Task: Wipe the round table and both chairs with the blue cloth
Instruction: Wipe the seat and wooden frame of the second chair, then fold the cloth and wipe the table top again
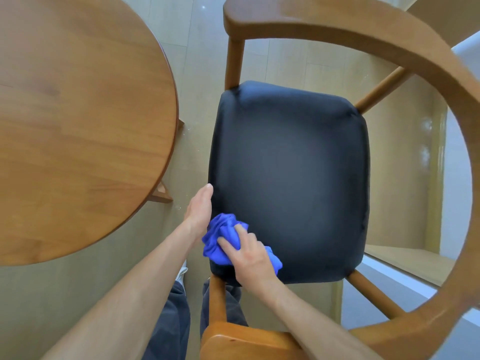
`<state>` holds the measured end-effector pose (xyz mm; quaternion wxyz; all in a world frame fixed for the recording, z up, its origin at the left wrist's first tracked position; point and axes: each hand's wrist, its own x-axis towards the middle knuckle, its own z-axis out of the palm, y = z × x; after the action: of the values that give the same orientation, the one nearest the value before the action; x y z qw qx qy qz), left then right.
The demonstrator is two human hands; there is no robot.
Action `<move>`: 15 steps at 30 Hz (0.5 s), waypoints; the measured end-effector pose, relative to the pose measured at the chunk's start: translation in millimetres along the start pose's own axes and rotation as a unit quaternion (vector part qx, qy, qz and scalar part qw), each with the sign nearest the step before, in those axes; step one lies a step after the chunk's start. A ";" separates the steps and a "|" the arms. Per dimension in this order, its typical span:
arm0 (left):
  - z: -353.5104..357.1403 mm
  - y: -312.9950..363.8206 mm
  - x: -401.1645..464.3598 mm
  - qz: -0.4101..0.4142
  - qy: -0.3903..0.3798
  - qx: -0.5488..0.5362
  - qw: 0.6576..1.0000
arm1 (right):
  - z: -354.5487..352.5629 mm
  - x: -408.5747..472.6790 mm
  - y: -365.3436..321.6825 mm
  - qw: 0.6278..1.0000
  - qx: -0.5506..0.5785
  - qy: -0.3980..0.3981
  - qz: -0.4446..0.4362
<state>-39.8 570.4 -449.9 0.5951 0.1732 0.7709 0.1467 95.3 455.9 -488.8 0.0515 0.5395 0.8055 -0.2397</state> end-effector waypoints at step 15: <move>-56.9 104.3 -117.9 0.061 -0.158 0.061 0.984 | -226.7 9.0 -13.9 0.861 0.471 0.112 0.158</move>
<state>-57.9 610.8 -288.5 0.6879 0.2764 0.6627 0.1062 119.0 559.4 -287.9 -0.2621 0.6425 0.5013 -0.5168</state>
